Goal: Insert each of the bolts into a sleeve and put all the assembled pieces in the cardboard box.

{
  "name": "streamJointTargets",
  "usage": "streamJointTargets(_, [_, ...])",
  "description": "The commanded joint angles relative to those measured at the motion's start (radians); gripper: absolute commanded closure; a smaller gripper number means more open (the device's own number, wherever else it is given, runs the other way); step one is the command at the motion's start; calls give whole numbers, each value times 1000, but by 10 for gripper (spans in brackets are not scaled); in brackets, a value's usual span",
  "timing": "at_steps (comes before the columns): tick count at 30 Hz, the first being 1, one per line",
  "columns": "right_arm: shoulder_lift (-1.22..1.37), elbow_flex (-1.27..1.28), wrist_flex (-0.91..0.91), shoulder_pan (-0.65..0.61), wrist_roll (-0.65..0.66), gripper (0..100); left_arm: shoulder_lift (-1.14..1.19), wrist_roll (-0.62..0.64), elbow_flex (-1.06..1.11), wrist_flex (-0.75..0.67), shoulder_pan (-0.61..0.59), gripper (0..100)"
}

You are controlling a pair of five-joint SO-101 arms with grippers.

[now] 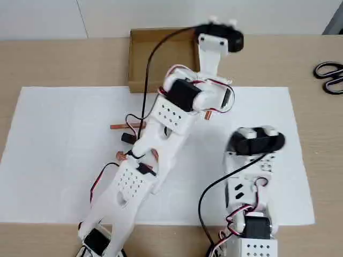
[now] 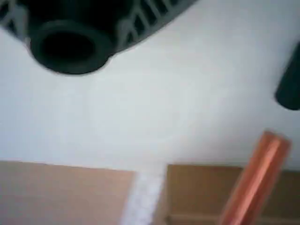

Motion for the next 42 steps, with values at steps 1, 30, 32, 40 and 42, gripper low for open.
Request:
streamJointTargets(1, [-21,5,-62,-101,-5,994,-199,-8,-54,6,-6,994])
streamJointTargets(30, [-21,5,-518,-229,97,994,-996,-57,704,-3,23,994])
streamJointTargets(32, [-21,5,-518,-272,97,994,-1045,-25,736,-55,20,994])
streamJointTargets(40, [-19,5,-507,-375,97,994,-1195,-17,803,-87,15,994])
streamJointTargets(42, [-19,5,-487,-375,97,994,-1237,-17,825,-92,15,994])
